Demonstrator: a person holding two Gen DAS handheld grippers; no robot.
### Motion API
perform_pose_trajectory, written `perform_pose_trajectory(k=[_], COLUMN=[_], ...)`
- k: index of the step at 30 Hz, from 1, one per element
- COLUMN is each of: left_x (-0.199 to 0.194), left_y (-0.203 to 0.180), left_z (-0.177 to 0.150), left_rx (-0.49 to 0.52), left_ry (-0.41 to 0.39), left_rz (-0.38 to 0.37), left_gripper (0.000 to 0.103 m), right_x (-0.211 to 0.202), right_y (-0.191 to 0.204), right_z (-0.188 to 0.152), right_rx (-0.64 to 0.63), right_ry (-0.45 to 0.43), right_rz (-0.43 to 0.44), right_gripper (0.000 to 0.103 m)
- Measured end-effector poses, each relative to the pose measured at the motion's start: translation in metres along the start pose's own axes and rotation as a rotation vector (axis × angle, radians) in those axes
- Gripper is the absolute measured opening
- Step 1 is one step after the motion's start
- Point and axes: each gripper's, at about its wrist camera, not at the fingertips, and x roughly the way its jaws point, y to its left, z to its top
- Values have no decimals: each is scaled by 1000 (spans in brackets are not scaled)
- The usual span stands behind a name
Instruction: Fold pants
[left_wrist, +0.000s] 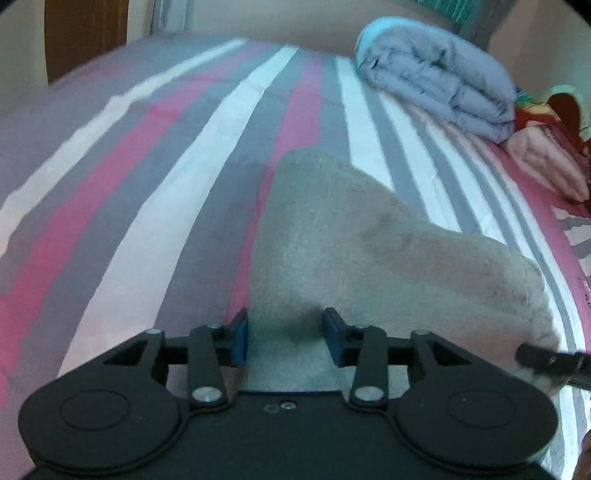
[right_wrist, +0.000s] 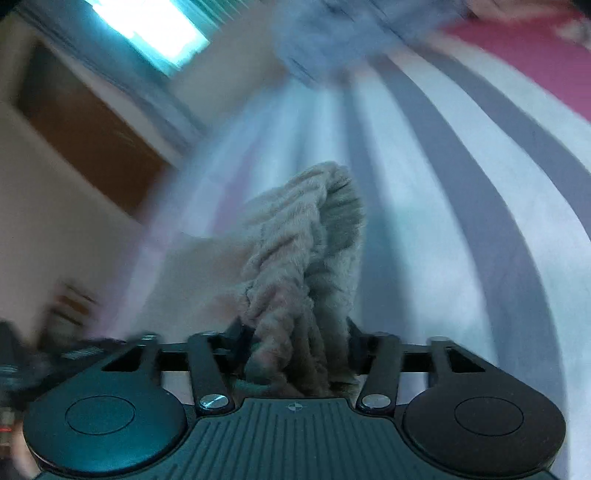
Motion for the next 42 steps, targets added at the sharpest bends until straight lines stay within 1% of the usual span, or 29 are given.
perform_pose_trajectory(k=[2,4,5,6,7,9,11,12,13,14,15,16,17,19,20,21,22,23,24,26,28,30,31,32,34,37,39,42], left_x=[-21,-34,-36,-36,-35,-35,-25,-20,-19,-19,-22,-27,-34,-52,-64,-75,-84,-96,-108,-134,-157,-181,-195,-209,-234,-270,-290,-317], left_y=[1,1,-1,-3,-7,-11,-11,-12,-13,-12,-12,-11,-9,-6,-7,-8,-10,-13,-17,-26,-33,-39,-42,-44,-51,-63,-73,-82], left_z=[-5,-7,-7,-11,-15,-25,-35,-40,-43,-44,-41,-39,-36,-32,-31,-32,-33,-37,-40,-51,-60,-70,-76,-82,-94,-115,-131,-154], left_rx=[-20,-46,-46,-43,-28,-2,7,40,60,65,58,43,25,-8,-17,-18,-19,-16,-8,20,28,35,36,44,65,129,173,194], left_ry=[-47,-67,-61,-49,-41,-47,-8,-4,-10,-7,-2,5,8,4,1,-3,-9,-22,-35,-48,-62,-71,-81,-99,-133,-199,-235,-287], left_rz=[-1,-23,-28,-27,-25,-5,20,53,63,60,62,63,60,34,29,33,36,33,29,29,22,23,23,21,37,71,87,95], left_gripper=[30,37,38,38,38,38,38,43,50,51,51,48,48,48,49,55,60,61,63,67,72,77,77,78,84,91,94,97], right_x=[-15,-41,-54,-66,-72,-72,-58,-46,-30,-17,-8,-7,-13,-33,-45,-64,-80,-94,-110,-135,-147,-165,-173,-181,-204,-243,-266,-296], right_y=[-6,4,14,27,40,61,72,71,63,50,41,39,43,55,60,61,61,65,71,82,90,97,99,102,106,112,116,122], right_z=[-9,-14,-15,-15,-15,-19,-30,-37,-44,-50,-54,-56,-57,-56,-53,-53,-55,-57,-65,-81,-73,-85,-86,-93,-108,-131,-147,-172], right_rx=[-20,-77,-122,-164,-199,-258,-292,-287,-265,-231,-211,-210,-210,-192,-172,-150,-134,-122,-119,-135,-148,-171,-178,-176,-161,-141,-144,-155], right_ry=[-61,-150,-204,-254,-275,-268,-218,-183,-138,-104,-94,-105,-106,-126,-156,-191,-222,-255,-284,-304,-316,-335,-340,-348,-363,-408,-441,-485], right_rz=[5,-70,-75,-54,-34,13,44,31,4,-18,-27,-32,-38,-29,-13,6,15,17,21,30,33,42,50,59,86,123,151,166], right_gripper=[68,68,68,68,69,69,69,69,68,68,67,66,66,66,67,71,85,98,100,100,100,100,100,100,101,103,103,103])
